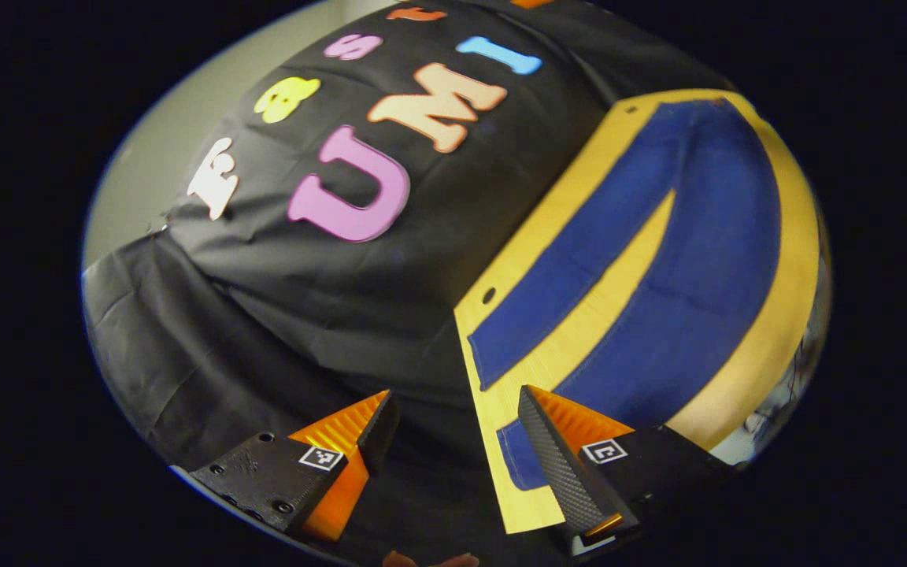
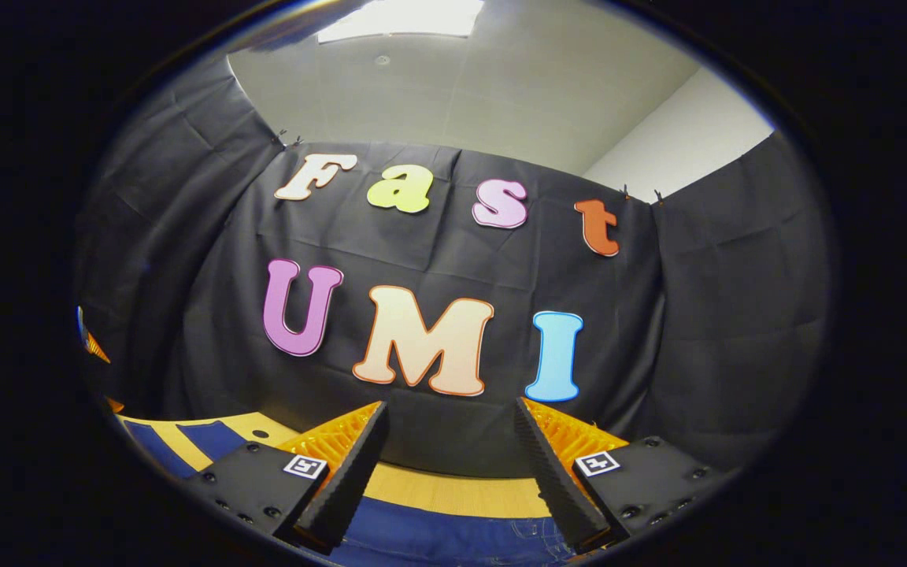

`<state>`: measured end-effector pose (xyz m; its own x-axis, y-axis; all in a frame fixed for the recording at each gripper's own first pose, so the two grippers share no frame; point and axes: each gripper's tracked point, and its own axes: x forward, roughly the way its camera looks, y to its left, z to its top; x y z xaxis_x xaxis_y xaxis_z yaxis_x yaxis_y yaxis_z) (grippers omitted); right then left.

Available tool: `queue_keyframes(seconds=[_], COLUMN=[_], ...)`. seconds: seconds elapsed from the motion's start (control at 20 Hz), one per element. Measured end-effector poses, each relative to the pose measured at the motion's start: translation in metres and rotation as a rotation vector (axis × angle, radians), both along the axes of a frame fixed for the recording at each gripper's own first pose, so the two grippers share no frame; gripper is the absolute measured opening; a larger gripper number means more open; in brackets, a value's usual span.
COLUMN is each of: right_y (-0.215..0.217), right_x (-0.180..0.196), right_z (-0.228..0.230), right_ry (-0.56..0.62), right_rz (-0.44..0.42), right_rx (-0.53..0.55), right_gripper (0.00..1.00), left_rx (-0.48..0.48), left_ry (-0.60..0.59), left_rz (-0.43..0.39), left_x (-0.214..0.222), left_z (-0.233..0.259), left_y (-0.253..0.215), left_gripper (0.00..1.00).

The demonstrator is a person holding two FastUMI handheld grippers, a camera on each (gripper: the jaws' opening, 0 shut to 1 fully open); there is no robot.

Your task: Grasp the waist and the cuffs of the jeans and fold them to make the two legs overlap; first hold the waist and fold one-third of the jeans toward the cuffs, then hold the cuffs and fold the remaining one-third in the same direction to finish folding.

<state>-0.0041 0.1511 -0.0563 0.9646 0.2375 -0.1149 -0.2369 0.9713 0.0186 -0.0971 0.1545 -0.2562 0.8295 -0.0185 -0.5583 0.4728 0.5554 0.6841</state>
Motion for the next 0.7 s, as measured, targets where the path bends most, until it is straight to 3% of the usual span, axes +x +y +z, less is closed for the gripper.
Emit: queue_keyframes(seconds=[0.35, 0.7], right_y=[-0.001, -0.003], right_x=[-0.010, -0.024], right_z=[-0.015, -0.028], right_ry=[0.039, 0.087], right_rz=[-0.035, -0.058], right_rx=[-0.066, -0.114], right_gripper=[0.98, 0.98], left_rx=[0.214, 0.356], left_ry=[0.275, 0.404], left_rz=[-0.264, -0.469], left_x=[-0.046, -0.068], left_z=[-0.102, -0.164], left_y=[0.010, 0.021], left_gripper=[0.94, 0.94])
